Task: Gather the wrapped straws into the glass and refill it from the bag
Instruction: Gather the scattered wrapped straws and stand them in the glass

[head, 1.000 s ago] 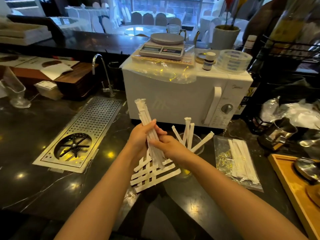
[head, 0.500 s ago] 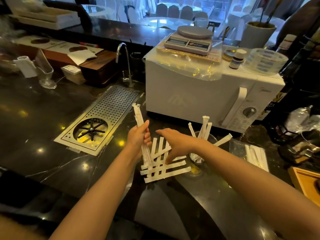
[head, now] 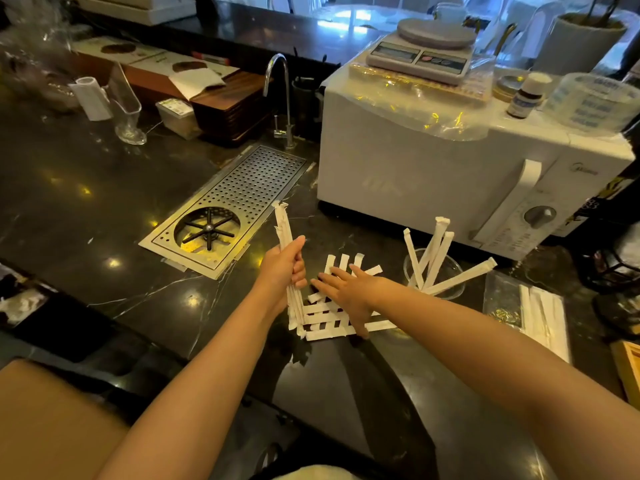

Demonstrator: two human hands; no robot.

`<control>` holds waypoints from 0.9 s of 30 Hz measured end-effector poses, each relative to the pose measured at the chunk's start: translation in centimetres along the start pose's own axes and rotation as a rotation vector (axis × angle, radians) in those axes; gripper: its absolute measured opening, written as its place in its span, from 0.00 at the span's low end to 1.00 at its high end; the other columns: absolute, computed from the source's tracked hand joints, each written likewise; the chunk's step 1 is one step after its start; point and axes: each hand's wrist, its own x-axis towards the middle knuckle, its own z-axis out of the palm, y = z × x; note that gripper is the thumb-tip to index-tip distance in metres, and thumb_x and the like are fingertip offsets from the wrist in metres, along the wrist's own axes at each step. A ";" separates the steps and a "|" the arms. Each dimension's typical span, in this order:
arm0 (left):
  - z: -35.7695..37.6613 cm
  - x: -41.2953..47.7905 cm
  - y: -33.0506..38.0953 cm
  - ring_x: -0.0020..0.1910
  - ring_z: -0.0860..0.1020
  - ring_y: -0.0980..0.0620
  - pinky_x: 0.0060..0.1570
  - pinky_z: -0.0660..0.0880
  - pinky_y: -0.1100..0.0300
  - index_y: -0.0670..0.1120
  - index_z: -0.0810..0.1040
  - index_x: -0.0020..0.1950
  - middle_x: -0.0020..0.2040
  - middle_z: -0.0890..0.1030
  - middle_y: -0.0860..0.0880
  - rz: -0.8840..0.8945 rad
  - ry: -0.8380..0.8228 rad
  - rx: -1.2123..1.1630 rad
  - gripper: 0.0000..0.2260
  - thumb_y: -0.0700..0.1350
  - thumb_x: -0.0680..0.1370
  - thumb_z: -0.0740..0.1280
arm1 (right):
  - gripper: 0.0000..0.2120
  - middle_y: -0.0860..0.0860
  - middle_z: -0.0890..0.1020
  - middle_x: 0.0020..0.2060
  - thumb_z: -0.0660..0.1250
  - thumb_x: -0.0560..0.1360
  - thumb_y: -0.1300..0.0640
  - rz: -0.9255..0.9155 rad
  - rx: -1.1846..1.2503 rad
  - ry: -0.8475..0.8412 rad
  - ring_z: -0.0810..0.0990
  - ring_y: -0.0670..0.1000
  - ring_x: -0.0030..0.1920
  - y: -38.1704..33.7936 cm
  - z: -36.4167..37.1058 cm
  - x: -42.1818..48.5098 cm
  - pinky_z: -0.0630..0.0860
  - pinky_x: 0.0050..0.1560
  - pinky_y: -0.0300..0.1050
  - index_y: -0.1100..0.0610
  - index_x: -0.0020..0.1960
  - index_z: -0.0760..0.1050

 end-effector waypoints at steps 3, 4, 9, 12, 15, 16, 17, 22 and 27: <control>-0.1 -0.2 0.0 0.16 0.61 0.58 0.16 0.60 0.68 0.46 0.65 0.30 0.16 0.64 0.53 0.000 0.002 -0.008 0.16 0.47 0.77 0.60 | 0.55 0.56 0.47 0.76 0.75 0.63 0.54 -0.013 -0.068 0.055 0.42 0.59 0.75 0.1 -0.1 0.3 0.46 0.73 0.61 0.54 0.74 0.39; -0.1 -0.2 0.1 0.15 0.61 0.58 0.16 0.60 0.68 0.46 0.65 0.30 0.16 0.64 0.53 0.000 0.004 -0.009 0.16 0.46 0.77 0.60 | 0.53 0.57 0.50 0.76 0.75 0.63 0.55 -0.020 -0.092 0.081 0.44 0.59 0.75 0.1 -0.1 0.3 0.47 0.73 0.61 0.55 0.74 0.42; 0.0 -0.1 0.1 0.16 0.61 0.58 0.16 0.60 0.68 0.45 0.64 0.30 0.16 0.64 0.53 -0.003 0.004 -0.007 0.16 0.47 0.77 0.61 | 0.44 0.59 0.61 0.71 0.74 0.64 0.52 -0.055 -0.179 0.195 0.57 0.59 0.72 0.6 -0.1 -0.2 0.55 0.72 0.58 0.60 0.72 0.54; 0.1 -0.1 0.0 0.16 0.62 0.58 0.17 0.61 0.68 0.45 0.64 0.30 0.16 0.64 0.54 -0.010 -0.004 0.006 0.16 0.47 0.77 0.61 | 0.38 0.58 0.66 0.68 0.73 0.65 0.53 -0.069 -0.207 0.249 0.63 0.59 0.68 0.7 -0.1 -0.5 0.59 0.70 0.56 0.60 0.69 0.59; 0.2 0.0 -0.2 0.16 0.62 0.58 0.17 0.61 0.68 0.46 0.64 0.30 0.16 0.64 0.54 -0.015 -0.016 0.012 0.16 0.47 0.77 0.61 | 0.33 0.58 0.70 0.64 0.72 0.67 0.56 -0.074 -0.207 0.282 0.66 0.58 0.65 0.6 -0.3 -0.6 0.62 0.68 0.55 0.60 0.67 0.62; 0.3 0.0 -0.2 0.16 0.62 0.58 0.17 0.61 0.67 0.46 0.65 0.30 0.16 0.64 0.53 -0.017 -0.019 0.011 0.16 0.47 0.77 0.61 | 0.31 0.58 0.71 0.64 0.71 0.67 0.57 -0.075 -0.217 0.287 0.67 0.58 0.64 0.5 -0.3 -0.7 0.62 0.67 0.56 0.60 0.67 0.63; 0.3 0.1 -0.2 0.16 0.62 0.58 0.17 0.61 0.67 0.46 0.65 0.30 0.16 0.64 0.53 -0.019 -0.022 0.011 0.16 0.47 0.77 0.61 | 0.30 0.58 0.71 0.63 0.70 0.68 0.58 -0.075 -0.229 0.289 0.68 0.58 0.64 0.4 -0.3 -0.7 0.62 0.67 0.56 0.60 0.67 0.63; 0.6 0.1 -0.3 0.16 0.61 0.58 0.17 0.60 0.67 0.46 0.64 0.30 0.16 0.64 0.54 -0.022 -0.031 0.017 0.16 0.46 0.77 0.61 | 0.21 0.58 0.75 0.60 0.67 0.71 0.60 -0.092 -0.274 0.309 0.71 0.58 0.61 0.3 -0.1 -1.0 0.66 0.61 0.52 0.61 0.63 0.68; 0.8 0.0 -0.3 0.16 0.61 0.58 0.16 0.59 0.67 0.46 0.64 0.30 0.16 0.63 0.54 -0.028 -0.035 0.018 0.16 0.46 0.77 0.61 | 0.14 0.56 0.79 0.55 0.63 0.74 0.59 -0.130 -0.387 0.318 0.72 0.56 0.57 0.2 -0.2 -1.4 0.68 0.55 0.48 0.60 0.59 0.73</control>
